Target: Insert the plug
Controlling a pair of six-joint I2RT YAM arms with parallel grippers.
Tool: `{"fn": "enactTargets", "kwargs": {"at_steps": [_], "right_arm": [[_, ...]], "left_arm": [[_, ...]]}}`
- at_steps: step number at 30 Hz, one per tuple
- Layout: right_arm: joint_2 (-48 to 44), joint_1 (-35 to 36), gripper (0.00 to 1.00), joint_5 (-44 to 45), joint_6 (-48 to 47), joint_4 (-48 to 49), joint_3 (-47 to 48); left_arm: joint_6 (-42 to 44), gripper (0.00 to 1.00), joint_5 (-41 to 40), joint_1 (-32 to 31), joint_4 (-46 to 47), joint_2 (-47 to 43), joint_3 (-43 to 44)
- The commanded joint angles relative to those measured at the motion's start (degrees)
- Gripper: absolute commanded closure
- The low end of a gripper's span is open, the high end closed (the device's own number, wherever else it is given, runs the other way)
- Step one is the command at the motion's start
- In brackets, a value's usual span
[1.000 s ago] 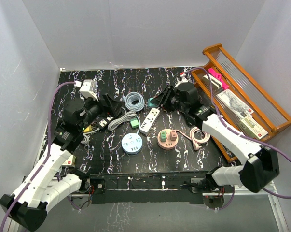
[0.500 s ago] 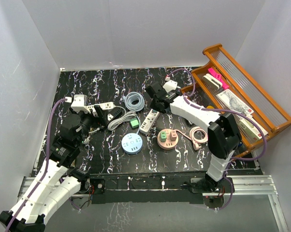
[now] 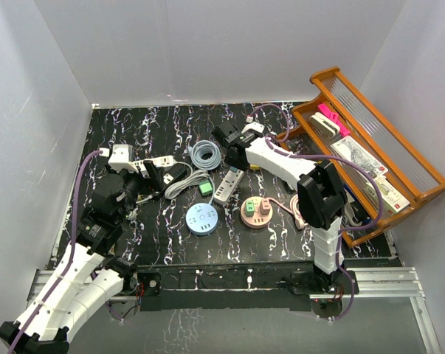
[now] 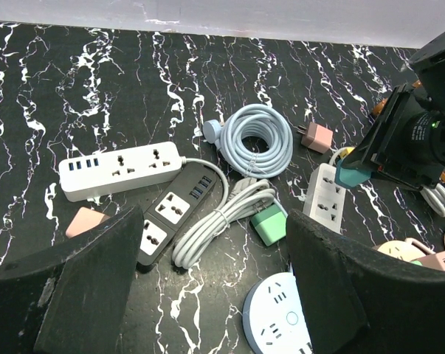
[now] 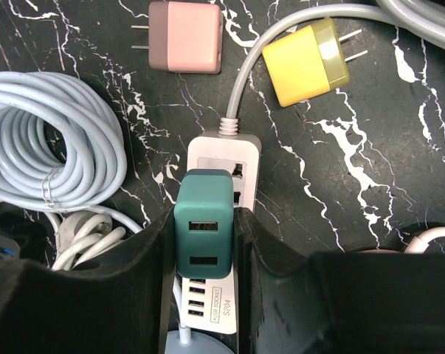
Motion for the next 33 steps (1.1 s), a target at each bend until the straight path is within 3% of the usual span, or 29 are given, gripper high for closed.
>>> {"fn": "enactTargets", "kwargs": {"at_steps": [1,22,33], "right_arm": [[0.7,0.0,1.00,2.1,2.4,-4.8,3.5],[6.3,-0.9,1.00,3.2,6.8,-8.4,6.9],[9.6,-3.3,1.00,-4.1,5.5,-9.1,6.6]], "left_arm": [[1.0,0.24,-1.3,0.0,1.0,-0.1,-0.2],[1.3,0.23,-1.4,0.0,1.2,0.7,-0.2],[1.3,0.23,-1.0,-0.2,1.3,1.5,-0.2]]}}
